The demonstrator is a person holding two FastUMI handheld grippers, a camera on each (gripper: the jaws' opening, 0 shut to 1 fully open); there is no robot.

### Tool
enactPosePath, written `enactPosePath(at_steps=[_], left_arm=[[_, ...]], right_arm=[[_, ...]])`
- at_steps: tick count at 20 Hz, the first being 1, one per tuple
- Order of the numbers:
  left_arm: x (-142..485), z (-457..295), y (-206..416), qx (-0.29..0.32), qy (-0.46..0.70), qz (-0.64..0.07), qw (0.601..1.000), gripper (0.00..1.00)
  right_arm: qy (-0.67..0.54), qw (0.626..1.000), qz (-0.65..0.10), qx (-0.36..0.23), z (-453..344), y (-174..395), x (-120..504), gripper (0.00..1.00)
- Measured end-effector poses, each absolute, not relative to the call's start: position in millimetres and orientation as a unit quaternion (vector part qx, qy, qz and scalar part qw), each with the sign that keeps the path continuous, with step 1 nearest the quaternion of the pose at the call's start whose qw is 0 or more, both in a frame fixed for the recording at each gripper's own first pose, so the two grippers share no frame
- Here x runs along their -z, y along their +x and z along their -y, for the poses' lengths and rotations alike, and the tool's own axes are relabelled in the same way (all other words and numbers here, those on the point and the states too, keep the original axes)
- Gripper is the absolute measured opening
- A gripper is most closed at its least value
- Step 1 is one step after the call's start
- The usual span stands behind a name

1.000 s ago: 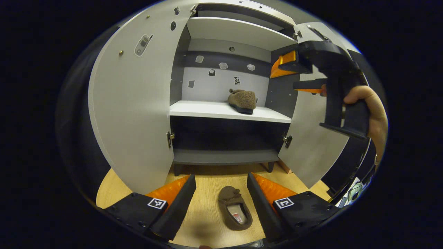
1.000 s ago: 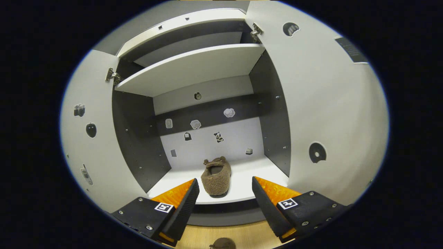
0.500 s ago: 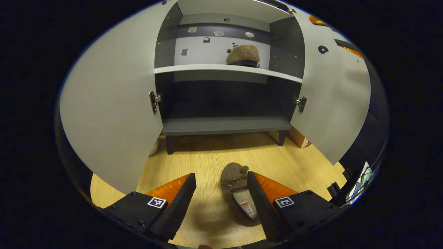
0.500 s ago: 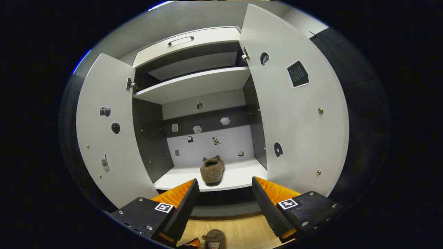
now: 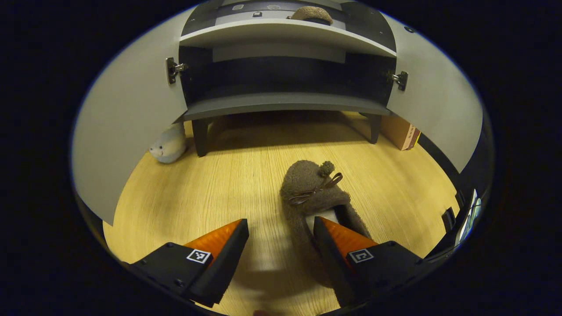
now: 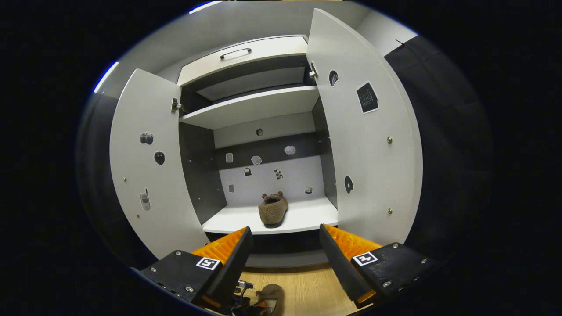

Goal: Grab one shoe with the right hand and put it into the shoe cabinet, grab the other shoe with the left hand and put it into the shoe cabinet; then close the right door with the right hand and the left door with the left hand.

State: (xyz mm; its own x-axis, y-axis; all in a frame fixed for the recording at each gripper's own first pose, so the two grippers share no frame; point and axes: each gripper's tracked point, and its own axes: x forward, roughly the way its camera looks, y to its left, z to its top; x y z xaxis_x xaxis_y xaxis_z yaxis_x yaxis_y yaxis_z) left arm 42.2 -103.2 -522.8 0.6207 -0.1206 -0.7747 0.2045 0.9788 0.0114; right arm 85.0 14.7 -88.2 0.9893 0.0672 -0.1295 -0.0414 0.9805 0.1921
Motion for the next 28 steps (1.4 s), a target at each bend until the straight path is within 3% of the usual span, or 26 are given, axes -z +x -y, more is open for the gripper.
enactPosePath(at_steps=[5, 8, 11, 12, 13, 15, 16, 17, 20, 28], left_arm=[[540.8, 112.2, 40.2, 0.099, 0.029, -0.457, 0.883, 0.98], [541.1, 121.5, 39.7, 0.112, 0.013, -0.457, 0.882, 0.90], [541.3, 133.7, 38.3, 0.118, -0.019, -0.470, 0.875, 0.60], [543.9, 131.9, 38.9, 0.121, -0.013, -0.472, 0.873, 0.59], [545.1, 132.8, 40.8, 0.125, -0.012, -0.473, 0.872, 0.45], [541.7, 128.2, 40.9, 0.121, -0.018, -0.474, 0.872, 0.41], [538.4, 121.4, 41.6, 0.108, -0.018, -0.477, 0.872, 0.31], [540.8, 121.3, 44.1, 0.100, -0.031, -0.479, 0.872, 0.12], [540.3, 120.9, 45.8, 0.094, -0.029, -0.482, 0.871, 0.06], [454.4, 117.4, 54.6, 0.097, -0.009, -0.473, 0.875, 0.07]], right_arm=[[0.100, 0.992, -0.065, -0.030, -13.9, 77.0, 87.2, 0.94], [0.104, 0.992, -0.063, -0.030, -13.2, 72.3, 87.0, 0.94], [0.108, 0.991, -0.069, -0.034, -13.1, 69.0, 90.9, 0.94], [0.108, 0.991, -0.070, -0.033, -11.2, 67.9, 91.3, 0.94], [0.109, 0.991, -0.070, -0.034, -9.6, 66.7, 91.7, 0.94], [0.111, 0.991, -0.069, -0.035, -8.2, 62.8, 90.4, 0.94], [0.110, 0.991, -0.069, -0.036, -7.8, 60.9, 90.2, 0.94], [0.106, 0.991, -0.069, -0.037, -7.6, 60.3, 89.6, 0.94], [0.095, 0.992, -0.070, -0.042, -11.3, 59.2, 90.5, 0.94], [0.091, 0.992, -0.066, -0.059, -22.1, 59.7, 92.8, 0.94]])
